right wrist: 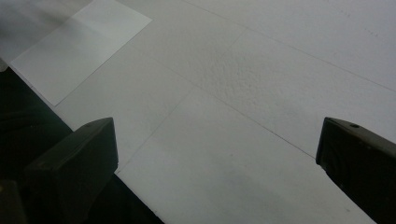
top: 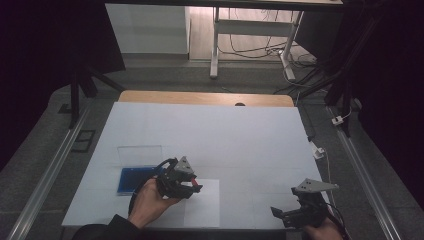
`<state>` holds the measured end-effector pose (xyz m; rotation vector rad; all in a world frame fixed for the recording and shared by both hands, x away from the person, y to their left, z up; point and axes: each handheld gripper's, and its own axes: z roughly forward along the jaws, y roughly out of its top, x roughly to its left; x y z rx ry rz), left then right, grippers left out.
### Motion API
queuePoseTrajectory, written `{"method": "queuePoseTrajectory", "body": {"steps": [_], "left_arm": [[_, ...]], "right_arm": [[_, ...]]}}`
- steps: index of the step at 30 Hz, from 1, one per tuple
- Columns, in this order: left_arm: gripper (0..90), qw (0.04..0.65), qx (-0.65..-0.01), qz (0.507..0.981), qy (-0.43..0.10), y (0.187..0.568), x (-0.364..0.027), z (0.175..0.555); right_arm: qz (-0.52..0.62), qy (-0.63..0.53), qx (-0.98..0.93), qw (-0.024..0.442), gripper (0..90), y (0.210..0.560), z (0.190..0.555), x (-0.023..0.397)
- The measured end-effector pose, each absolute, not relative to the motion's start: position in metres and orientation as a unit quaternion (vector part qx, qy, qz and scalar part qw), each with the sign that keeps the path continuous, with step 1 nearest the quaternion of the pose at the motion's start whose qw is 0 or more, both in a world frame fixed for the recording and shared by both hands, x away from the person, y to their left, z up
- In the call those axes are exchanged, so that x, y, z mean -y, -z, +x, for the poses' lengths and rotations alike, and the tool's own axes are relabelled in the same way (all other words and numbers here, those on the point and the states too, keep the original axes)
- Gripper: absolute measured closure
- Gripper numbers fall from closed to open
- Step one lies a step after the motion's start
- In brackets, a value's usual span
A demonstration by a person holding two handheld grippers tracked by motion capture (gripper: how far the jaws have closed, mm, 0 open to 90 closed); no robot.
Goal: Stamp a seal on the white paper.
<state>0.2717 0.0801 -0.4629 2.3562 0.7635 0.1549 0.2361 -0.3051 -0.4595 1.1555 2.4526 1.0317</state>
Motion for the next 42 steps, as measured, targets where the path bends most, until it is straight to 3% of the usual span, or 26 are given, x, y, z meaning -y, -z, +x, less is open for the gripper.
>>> {"method": "queuePoseTrajectory", "body": {"steps": [27, 33, 42], "left_arm": [[58.5, 0.289, -0.274, 0.916, -0.047, 0.495, -0.055, 0.275], [58.5, 0.273, -0.259, 0.924, -0.071, 0.499, -0.049, 0.27], [59.0, 0.296, -0.272, 0.913, -0.074, 0.505, -0.053, 0.267]], "right_arm": [[0.39, -0.351, -0.842, 0.123, 0.0, 0.459, 0.235, 0.304], [0.389, -0.352, -0.842, 0.123, 0.0, 0.459, 0.235, 0.304], [0.386, -0.348, -0.845, 0.125, 0.0, 0.459, 0.235, 0.303]]}}
